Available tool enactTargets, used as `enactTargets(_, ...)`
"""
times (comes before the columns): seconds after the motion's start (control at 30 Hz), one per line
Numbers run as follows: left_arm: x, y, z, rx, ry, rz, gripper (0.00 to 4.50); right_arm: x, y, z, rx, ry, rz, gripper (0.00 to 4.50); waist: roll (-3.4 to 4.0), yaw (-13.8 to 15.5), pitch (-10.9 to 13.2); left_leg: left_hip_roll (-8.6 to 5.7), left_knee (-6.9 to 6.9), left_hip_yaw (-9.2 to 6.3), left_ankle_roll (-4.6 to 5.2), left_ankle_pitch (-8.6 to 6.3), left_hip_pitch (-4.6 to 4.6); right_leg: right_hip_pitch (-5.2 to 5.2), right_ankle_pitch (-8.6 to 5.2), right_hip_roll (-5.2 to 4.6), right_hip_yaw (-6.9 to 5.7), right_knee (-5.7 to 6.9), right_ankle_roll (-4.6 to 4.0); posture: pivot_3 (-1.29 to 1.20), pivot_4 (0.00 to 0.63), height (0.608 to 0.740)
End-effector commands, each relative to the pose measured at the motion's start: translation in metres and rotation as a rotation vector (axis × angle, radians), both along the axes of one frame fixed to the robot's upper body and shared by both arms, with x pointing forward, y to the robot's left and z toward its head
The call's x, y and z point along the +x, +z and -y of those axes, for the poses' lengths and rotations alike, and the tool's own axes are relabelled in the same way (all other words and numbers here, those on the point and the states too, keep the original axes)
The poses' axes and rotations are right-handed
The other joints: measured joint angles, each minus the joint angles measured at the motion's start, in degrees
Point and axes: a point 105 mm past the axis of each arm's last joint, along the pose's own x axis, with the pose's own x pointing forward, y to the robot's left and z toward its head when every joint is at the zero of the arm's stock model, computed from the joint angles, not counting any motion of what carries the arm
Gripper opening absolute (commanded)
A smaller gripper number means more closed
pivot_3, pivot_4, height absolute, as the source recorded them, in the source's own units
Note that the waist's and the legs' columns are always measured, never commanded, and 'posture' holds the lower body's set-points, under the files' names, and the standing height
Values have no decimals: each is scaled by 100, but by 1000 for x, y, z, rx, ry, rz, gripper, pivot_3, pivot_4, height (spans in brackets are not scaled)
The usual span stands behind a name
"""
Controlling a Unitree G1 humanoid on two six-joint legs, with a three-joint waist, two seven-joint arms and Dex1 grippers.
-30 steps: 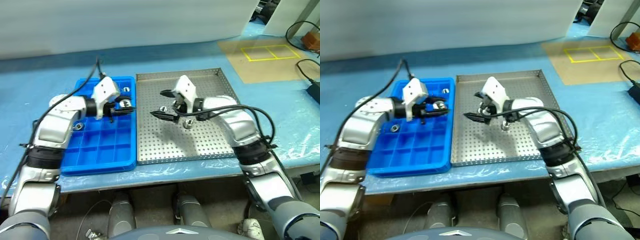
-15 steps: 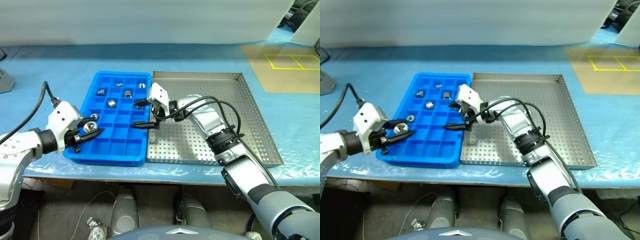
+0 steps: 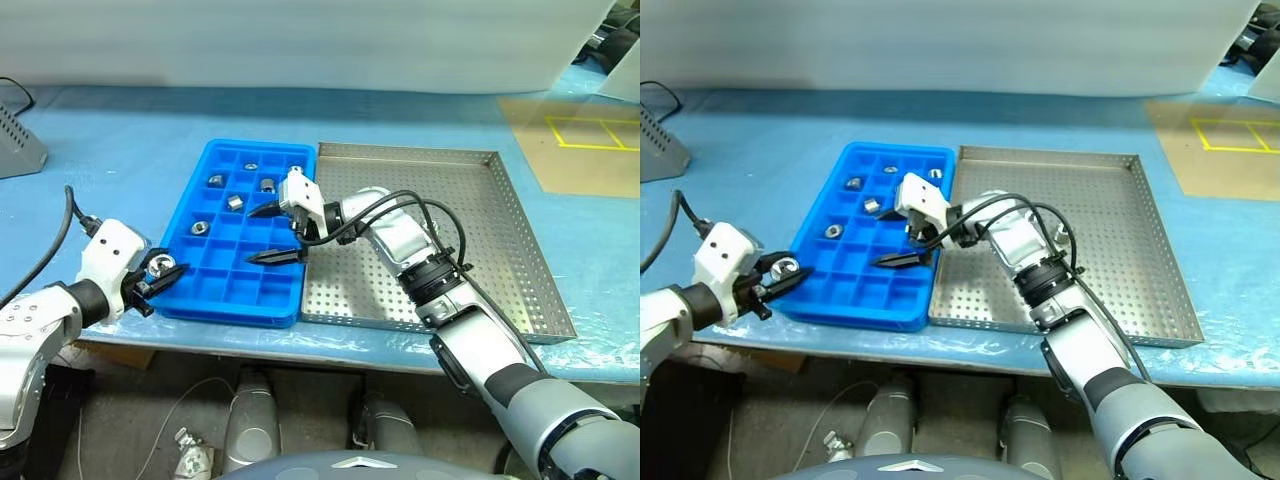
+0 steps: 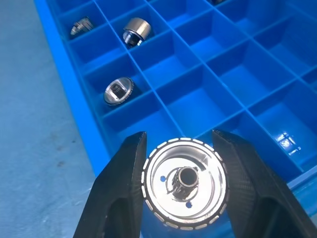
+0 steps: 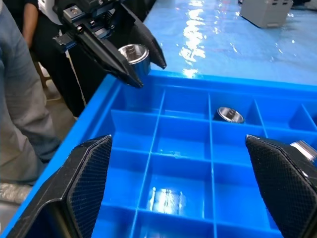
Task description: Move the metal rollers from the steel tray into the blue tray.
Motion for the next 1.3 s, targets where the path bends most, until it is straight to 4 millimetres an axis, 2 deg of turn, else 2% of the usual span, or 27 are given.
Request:
enactTargets(0.03, -2, -6, -4, 46, 5, -2, 1735, -2, 8, 1, 17, 3, 39, 4500, 0, -16, 0, 1, 0, -1, 0, 0, -2, -2, -1, 2, 0, -1, -1, 288, 150, 740)
enactTargets(0.27, -7, -10, -12, 33, 29, -9, 1735, -3, 6, 5, 11, -3, 34, 4500, -1, -43, 0, 3, -1, -2, -1, 0, 1, -5, -3, 5, 2, 3, -4, 279, 150, 740)
enactTargets(0.6, 3, -11, -14, 11, 63, 2, 1735, -1, 6, 3, 12, -13, 44, 4500, -1, -36, -1, 3, 1, -2, -1, 1, 1, -5, -3, 5, 1, 5, -4, 273, 150, 740)
enactTargets(0.77, 7, -7, -12, 10, 56, 20, 3398, 0, 3, 5, 6, -27, 41, 4500, -1, -37, -1, 2, 5, -2, -1, 1, 2, -4, -3, 5, 1, 10, -4, 260, 150, 740)
enactTargets(0.8, 8, -3, -7, 1, 33, 35, 3703, -1, 3, 6, 6, -28, 40, 4500, -2, -37, -1, 3, 4, -3, -2, 1, 2, -4, -3, 5, 1, 10, -4, 258, 150, 740)
enactTargets(1.03, 24, 28, 24, -73, -97, 115, 3703, 3, 8, 16, 18, -65, 45, 4500, -2, -43, -1, 2, 14, -5, -6, 4, 2, -1, -1, 4, 1, 19, -4, 184, 150, 740)
enactTargets(1.1, 32, 34, 35, -87, -149, 130, 3703, 3, 12, 27, 20, -85, 49, 4500, -2, -32, -2, 2, 16, -5, -10, 7, 1, 0, -1, 4, 0, 21, -4, 171, 150, 740)
enactTargets(1.23, 45, 35, 46, -83, -214, 124, 3703, 3, 16, 47, 13, -142, 58, 4500, -3, -59, -5, 1, 26, -5, -31, 20, 4, 6, 0, 4, 2, 23, -2, 66, 150, 740)
enactTargets(1.3, 57, 38, 60, -95, -293, 122, 3703, 9, 14, 70, -2, -242, 66, 4500, -3, -110, -5, 0, 28, -5, -33, 22, 7, 6, 1, 5, 4, 28, -2, 18, 150, 740)
